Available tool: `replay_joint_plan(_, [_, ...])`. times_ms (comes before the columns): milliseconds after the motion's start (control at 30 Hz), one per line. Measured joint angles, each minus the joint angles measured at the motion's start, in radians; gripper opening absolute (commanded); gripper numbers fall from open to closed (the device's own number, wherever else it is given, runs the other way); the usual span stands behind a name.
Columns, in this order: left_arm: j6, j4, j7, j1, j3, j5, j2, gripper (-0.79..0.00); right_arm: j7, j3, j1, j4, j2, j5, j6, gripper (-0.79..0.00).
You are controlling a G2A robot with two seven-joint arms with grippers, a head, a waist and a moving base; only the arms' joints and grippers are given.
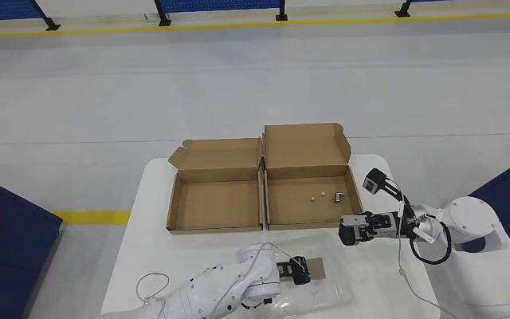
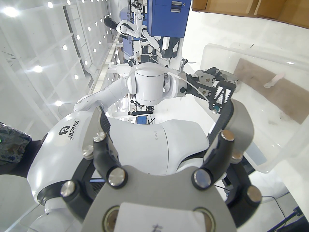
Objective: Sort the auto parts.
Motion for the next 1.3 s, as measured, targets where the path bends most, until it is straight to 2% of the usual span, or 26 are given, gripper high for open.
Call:
replay_joint_plan(433, [0.017, 0.044, 0.009, -0.005, 0.02, 0.027, -0.031, -0.48, 0.0, 0.0, 0.0, 0.0, 0.0, 0.0, 0.0, 0.0])
replay_joint_plan(867, [-0.014, 0.07, 0.064, -0.009, 0.033, 0.006, -0.065, -0.483, 0.0, 0.0, 0.0, 0.0, 0.0, 0.0, 0.0, 0.0])
replay_joint_plan(1133, [0.001, 0.086, 0.019, -0.017, 0.039, 0.022, -0.08, -0.483, 0.0, 0.0, 0.0, 0.0, 0.0, 0.0, 0.0, 0.0])
replay_joint_plan(1300, [0.0, 0.088, 0.002, -0.012, 0.043, 0.032, -0.085, -0.514, 0.0, 0.0, 0.0, 0.0, 0.0, 0.0, 0.0, 0.0])
